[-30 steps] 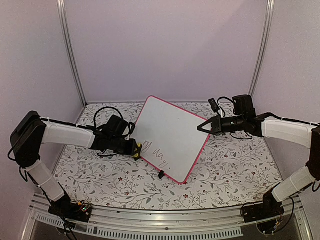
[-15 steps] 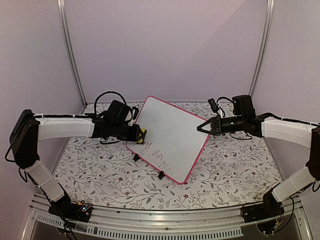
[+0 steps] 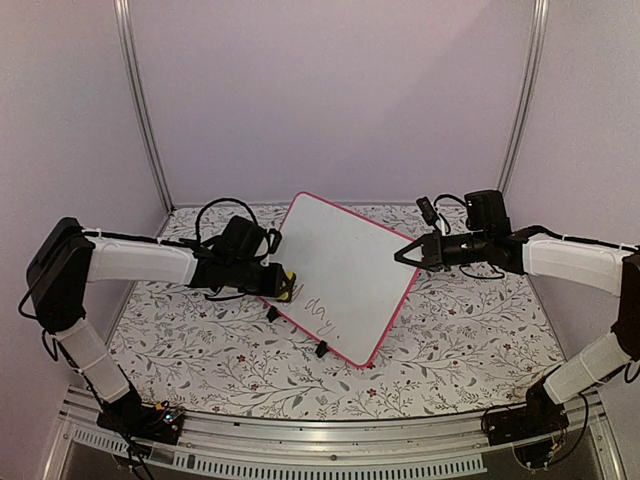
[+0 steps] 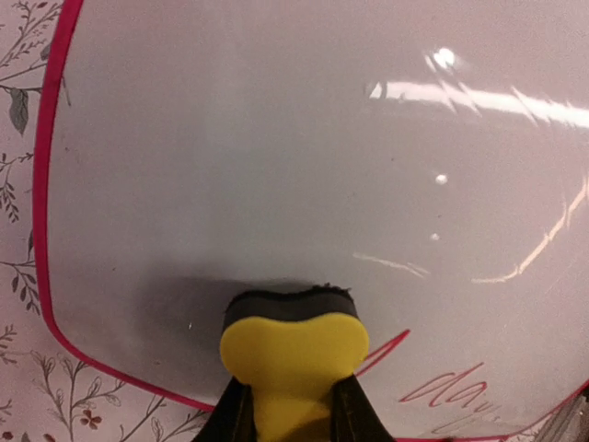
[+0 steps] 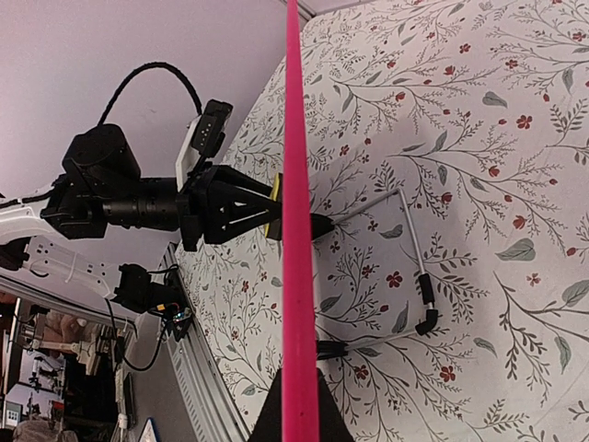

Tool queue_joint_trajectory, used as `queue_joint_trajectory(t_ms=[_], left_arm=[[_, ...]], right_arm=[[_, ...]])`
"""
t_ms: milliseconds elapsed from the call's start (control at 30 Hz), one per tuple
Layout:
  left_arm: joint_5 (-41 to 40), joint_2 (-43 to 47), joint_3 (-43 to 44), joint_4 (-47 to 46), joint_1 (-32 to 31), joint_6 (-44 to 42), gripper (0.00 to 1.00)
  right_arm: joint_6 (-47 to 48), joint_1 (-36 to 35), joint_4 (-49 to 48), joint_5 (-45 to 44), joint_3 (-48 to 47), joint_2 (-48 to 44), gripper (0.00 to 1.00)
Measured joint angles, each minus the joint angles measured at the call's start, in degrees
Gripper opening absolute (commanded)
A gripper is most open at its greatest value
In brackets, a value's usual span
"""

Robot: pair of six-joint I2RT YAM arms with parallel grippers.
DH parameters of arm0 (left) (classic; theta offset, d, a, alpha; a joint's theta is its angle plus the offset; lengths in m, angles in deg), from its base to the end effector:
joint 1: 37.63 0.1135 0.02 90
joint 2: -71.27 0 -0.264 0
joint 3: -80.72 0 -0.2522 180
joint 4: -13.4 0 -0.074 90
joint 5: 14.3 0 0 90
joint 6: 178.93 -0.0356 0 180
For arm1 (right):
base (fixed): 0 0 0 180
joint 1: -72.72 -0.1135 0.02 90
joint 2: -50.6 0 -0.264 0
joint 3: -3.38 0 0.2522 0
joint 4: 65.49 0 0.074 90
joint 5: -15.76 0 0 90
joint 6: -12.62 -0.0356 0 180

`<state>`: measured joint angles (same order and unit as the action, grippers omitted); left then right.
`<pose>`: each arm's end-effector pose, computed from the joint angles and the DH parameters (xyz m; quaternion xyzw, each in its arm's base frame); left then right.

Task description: Erase the whiteboard

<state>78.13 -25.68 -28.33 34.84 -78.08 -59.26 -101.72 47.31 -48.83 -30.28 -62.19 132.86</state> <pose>0.2674 -0.2300 0.1843 0.0952 0.9268 -0.2246 0.2857 0.2687 0.1550 0.2479 -0.1852 0.8146 0.4840 0.2606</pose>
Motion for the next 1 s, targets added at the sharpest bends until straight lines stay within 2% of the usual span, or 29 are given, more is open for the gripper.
queue_joint_trajectory(t_ms=[267,433,733,1000], left_arm=[[1.0,2.2,-7.4,-0.4,-0.5,1.9,0.00],[0.9,2.7,-8.1,-0.5,-0.5,2.1,0.00],[-2.5,6.7,-7.5,3.9,-0.7,1.5,0.00],[-2.7,5.7,-0.1,3.3,-0.7,0.3,0.00]], right_arm=[[0.2,0.0,-0.2,0.1,0.0,0.0,0.00],[0.8,0.0,-0.4,0.3,0.0,0.1,0.00],[1.0,-0.1,-0.7,0.6,0.0,0.4,0.00],[1.0,-0.1,-0.7,0.6,0.0,0.4,0.00]])
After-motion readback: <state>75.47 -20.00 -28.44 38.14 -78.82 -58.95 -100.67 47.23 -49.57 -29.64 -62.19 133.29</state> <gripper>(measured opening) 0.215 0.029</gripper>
